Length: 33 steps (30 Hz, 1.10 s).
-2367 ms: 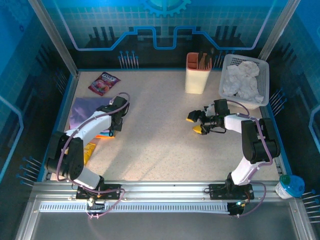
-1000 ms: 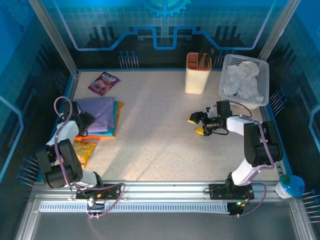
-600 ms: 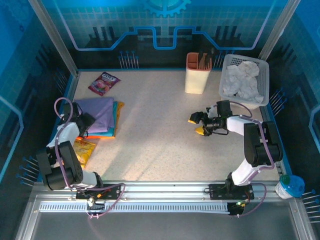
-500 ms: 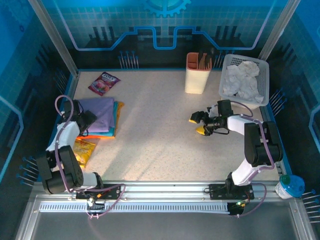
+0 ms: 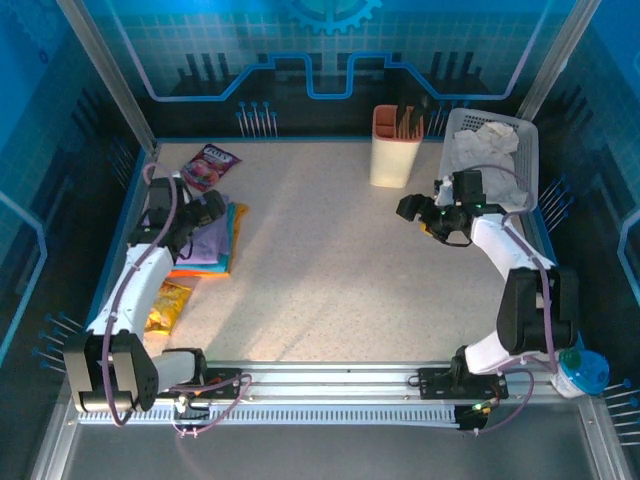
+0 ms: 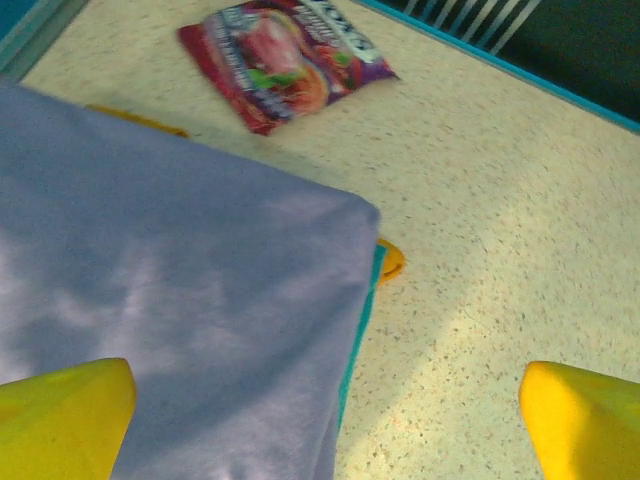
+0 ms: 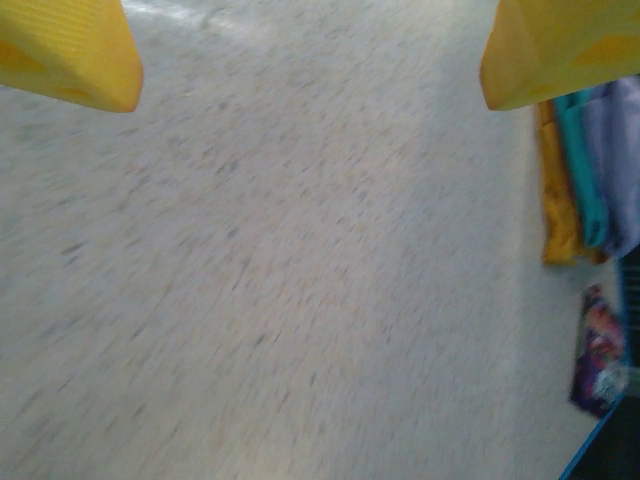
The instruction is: Fold and stack the t-shirts
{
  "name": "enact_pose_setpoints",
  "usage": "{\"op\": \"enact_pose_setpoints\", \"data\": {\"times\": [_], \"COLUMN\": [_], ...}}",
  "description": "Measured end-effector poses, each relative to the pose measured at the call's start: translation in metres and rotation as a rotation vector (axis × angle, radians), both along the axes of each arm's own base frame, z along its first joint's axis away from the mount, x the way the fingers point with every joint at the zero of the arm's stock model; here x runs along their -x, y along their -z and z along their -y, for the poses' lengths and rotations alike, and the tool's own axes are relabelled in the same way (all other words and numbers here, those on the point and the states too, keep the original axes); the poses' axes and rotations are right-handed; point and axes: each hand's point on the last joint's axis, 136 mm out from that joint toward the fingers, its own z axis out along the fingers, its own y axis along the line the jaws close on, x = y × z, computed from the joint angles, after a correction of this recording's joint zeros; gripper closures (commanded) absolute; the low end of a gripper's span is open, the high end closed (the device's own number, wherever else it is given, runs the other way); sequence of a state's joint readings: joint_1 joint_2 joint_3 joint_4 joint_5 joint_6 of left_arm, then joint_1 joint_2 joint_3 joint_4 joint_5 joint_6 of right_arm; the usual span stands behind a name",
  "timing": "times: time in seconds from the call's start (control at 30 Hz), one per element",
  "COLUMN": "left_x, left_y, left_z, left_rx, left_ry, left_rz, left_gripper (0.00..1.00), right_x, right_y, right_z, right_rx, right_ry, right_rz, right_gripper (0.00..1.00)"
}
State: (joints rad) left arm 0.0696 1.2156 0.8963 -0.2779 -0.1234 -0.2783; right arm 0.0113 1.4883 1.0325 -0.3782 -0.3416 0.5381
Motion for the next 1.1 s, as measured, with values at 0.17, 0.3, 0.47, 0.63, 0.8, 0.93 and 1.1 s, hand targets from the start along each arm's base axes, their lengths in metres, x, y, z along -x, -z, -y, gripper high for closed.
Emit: {"op": "enact_pose_setpoints", "data": {"times": [0.17, 0.3, 0.47, 0.63, 0.8, 0.93, 1.1], "left_x": [-0.014, -0.015, -0.019, -0.026, -0.026, -0.024, -0.028], "left_y": [0.032, 0.065, 0.102, 0.101, 0.095, 0.092, 0.086], "left_z": [0.009, 0.012, 0.011, 0.009, 0.011, 0.013, 0.015], "left_rx": [-0.026, -0.040, -0.081, -0.120, -0.148, -0.163, -0.171], "left_ry": [0.070, 0.099, 0.128, 0.132, 0.144, 0.155, 0.169], "left_rz": [0.012, 0.018, 0.032, 0.116, 0.200, 0.240, 0.275], "left_gripper": [0.01, 0.01, 0.01, 0.01, 0.01, 0.01, 0.01], "right_x": [0.000, 0.014, 0.036, 0.043, 0.027, 0.022, 0.014], "right_y": [-0.029, -0.028, 0.011, 0.041, 0.041, 0.046, 0.043], "right_z": [0.046, 0.082, 0.104, 0.107, 0.105, 0.101, 0.100], "right_rx": [0.280, 0.470, 0.619, 0.673, 0.705, 0.703, 0.694], "right_ry": [0.099, 0.196, 0.216, 0.192, 0.173, 0.152, 0.142], "right_rz": [0.157, 0.225, 0.256, 0.320, 0.426, 0.477, 0.507], "right_gripper": [0.00, 0.00, 0.00, 0.01, 0.00, 0.00, 0.00]}}
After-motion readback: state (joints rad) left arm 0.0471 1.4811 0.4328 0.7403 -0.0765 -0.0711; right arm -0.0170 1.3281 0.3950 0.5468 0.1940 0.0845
